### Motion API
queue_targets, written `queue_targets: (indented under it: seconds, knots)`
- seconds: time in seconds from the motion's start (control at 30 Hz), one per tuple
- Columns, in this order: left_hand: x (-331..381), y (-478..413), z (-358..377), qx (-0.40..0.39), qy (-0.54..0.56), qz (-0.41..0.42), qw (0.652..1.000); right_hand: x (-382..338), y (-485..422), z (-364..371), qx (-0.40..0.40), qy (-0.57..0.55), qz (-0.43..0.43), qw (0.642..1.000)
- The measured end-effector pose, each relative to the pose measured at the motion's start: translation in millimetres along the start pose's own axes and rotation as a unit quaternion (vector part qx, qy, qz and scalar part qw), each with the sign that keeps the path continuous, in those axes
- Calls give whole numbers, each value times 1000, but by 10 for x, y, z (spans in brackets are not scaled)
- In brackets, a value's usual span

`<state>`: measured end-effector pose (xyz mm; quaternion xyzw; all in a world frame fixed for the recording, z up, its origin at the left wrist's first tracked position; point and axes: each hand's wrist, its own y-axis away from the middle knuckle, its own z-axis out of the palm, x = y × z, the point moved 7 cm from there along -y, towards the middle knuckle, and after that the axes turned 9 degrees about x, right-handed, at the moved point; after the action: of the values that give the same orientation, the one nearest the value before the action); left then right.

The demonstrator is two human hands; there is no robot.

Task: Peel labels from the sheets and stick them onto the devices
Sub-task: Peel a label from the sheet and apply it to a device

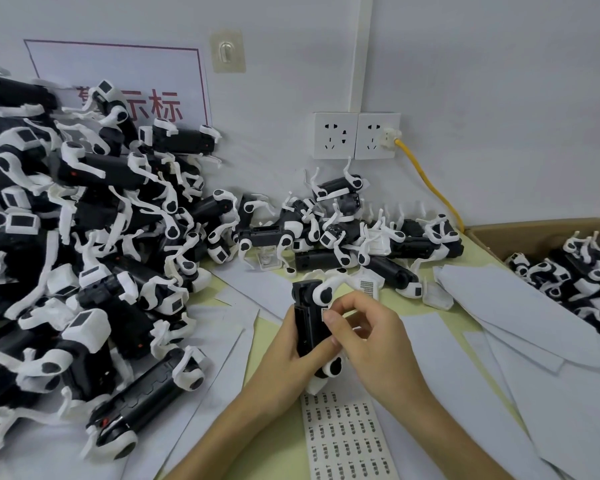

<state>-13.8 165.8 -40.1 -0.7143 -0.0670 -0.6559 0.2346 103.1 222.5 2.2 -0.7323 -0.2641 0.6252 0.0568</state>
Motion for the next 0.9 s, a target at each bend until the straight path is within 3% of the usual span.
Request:
queue_targets:
  seconds: [0.4,0.63,0.9]
  knots:
    - [-26,-1,16,-6,-9,14,1000,3,6,-29,14,19,0,1000]
    - [-10,-4,3,-3,-26,16,1000,95,-18,-80,22,-24,57,998]
    - [18,10,8,-19,3,-1,1000,147,-14,77,-42,-38,46,997]
